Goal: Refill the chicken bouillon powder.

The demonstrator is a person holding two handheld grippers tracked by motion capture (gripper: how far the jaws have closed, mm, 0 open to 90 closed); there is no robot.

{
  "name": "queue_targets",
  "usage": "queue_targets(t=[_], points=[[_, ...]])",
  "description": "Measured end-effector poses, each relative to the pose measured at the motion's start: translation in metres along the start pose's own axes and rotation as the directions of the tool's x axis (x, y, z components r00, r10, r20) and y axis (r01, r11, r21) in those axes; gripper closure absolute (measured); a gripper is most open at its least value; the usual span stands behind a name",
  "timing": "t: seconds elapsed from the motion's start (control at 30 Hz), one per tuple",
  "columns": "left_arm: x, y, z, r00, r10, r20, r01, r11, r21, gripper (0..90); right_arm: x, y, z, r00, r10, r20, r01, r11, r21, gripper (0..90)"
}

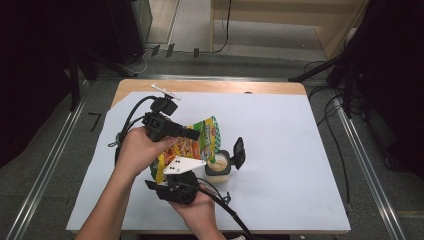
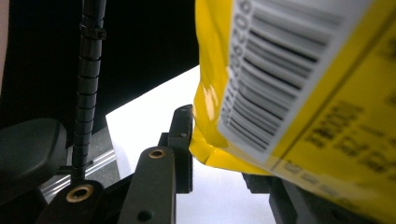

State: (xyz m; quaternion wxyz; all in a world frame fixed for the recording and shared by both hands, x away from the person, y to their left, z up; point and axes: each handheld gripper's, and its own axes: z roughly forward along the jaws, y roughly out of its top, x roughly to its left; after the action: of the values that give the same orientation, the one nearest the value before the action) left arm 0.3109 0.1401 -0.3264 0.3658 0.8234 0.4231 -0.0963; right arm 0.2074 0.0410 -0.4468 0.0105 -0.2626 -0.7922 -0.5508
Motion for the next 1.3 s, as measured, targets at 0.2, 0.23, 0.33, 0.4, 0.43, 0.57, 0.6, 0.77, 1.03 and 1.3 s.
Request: queue_targets(t=[0.2,0.23,0.33,0.4,0.43,0.57,0.6,0.77,1.03,1.3], points=[[-0.0005,0.0,0.0001,1.0,0.003,0.001,-0.003,1.0,0.001,80.9,0.0,-0.0003,0.0,1.0,0.0,-0.001,0.0,1.0,-0.002,70.6],[-0.0005,0.0,0.0001,1.0,0.003,0.001,-0.003,1.0,0.001,80.9,0.0,-0.0002,0.0,1.0,0.0,-0.001,0.0,1.0,-0.001,70.7],[-0.0009,0.0,0.0003,1.0,0.004,0.002,-0.004,1.0,0.0,80.8,0.0,-0.0003,0.0,1.0,0.0,-0.001,0.0,1.0,-0.002,70.7],[-0.001,0.0,0.0003,1.0,0.006,0.002,-0.006,1.0,0.002,80.7,0.0,-0.0003,0.0,1.0,0.001,-0.001,-0.001,1.0,-0.002,70.7],[-0.0015,0.0,0.0001,1.0,0.004,0.0,-0.004,1.0,0.004,80.6,0.0001,-0.0004,0.0,1.0,0.001,-0.001,-0.001,1.0,-0.002,70.7],[-0.0028,0.0001,0.0003,1.0,0.008,-0.001,-0.008,1.0,0.005,80.5,0.0002,-0.0007,0.0,1.0,0.001,-0.001,-0.001,1.0,-0.003,70.8],[-0.0028,0.0001,0.0004,1.0,0.006,0.001,-0.006,1.0,0.005,80.5,0.0001,-0.0007,0.0,1.0,0.0,-0.001,0.0,1.0,-0.003,70.8],[-0.0035,-0.0001,0.0006,1.0,0.007,0.003,-0.007,0.9999,0.007,80.5,0.0002,-0.001,0.0005,1.0,0.0,0.0,0.0,1.0,-0.002,71.0],[-0.0036,-0.0001,0.0009,0.9999,0.007,0.008,-0.007,0.9999,0.011,80.2,0.0002,-0.0015,0.0009,1.0,0.0,0.0,0.0,1.0,0.001,71.2],[-0.0039,0.0001,0.0011,0.9999,0.006,0.013,-0.006,0.9999,0.013,79.9,0.0004,-0.0014,0.0006,1.0,0.004,-0.002,-0.004,1.0,0.0,71.2]])
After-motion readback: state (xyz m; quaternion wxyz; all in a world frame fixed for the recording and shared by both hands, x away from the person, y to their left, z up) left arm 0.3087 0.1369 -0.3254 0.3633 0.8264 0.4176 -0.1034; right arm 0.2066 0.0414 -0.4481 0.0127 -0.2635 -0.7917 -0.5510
